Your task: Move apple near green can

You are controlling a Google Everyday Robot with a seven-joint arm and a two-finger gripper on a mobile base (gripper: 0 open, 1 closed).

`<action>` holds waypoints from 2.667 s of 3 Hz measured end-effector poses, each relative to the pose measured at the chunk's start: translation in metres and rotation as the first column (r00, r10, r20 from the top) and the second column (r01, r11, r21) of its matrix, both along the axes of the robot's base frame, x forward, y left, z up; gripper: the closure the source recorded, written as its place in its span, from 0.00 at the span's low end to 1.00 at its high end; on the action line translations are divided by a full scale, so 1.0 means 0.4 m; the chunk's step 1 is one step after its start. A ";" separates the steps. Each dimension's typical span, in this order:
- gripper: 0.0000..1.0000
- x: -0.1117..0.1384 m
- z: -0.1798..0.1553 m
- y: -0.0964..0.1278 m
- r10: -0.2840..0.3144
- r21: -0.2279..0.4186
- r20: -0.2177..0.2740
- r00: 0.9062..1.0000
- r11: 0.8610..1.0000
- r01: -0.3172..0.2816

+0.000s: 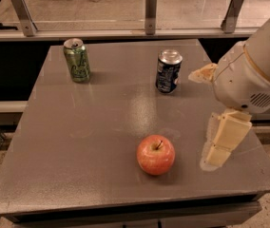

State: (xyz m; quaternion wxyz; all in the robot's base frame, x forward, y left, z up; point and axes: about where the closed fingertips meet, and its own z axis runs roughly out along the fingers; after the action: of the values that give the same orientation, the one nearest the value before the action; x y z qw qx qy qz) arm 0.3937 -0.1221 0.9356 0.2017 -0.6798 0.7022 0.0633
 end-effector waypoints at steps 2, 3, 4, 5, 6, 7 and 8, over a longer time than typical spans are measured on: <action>0.00 -0.045 -0.123 0.108 0.111 0.053 -0.046 0.993 0.993 -0.109; 0.00 -0.057 -0.161 0.129 0.132 0.063 -0.062 0.989 0.990 -0.128; 0.00 -0.065 -0.189 0.147 0.145 0.070 -0.075 0.987 0.988 -0.140; 0.00 -0.074 -0.208 0.162 0.158 0.073 -0.083 0.984 0.986 -0.153; 0.13 -0.077 -0.217 0.169 0.162 0.070 -0.088 0.983 0.985 -0.156; 0.36 -0.077 -0.214 0.172 0.159 0.065 -0.085 0.984 0.986 -0.154; 0.59 -0.072 -0.204 0.176 0.153 0.059 -0.081 0.985 0.987 -0.148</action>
Offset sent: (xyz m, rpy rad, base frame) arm -0.0218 0.0511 -0.0677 0.0643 0.0712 0.1380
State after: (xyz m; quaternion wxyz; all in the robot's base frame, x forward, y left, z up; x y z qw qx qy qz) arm 0.3648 -0.0518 0.8541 0.1839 -0.7221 0.6549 0.1257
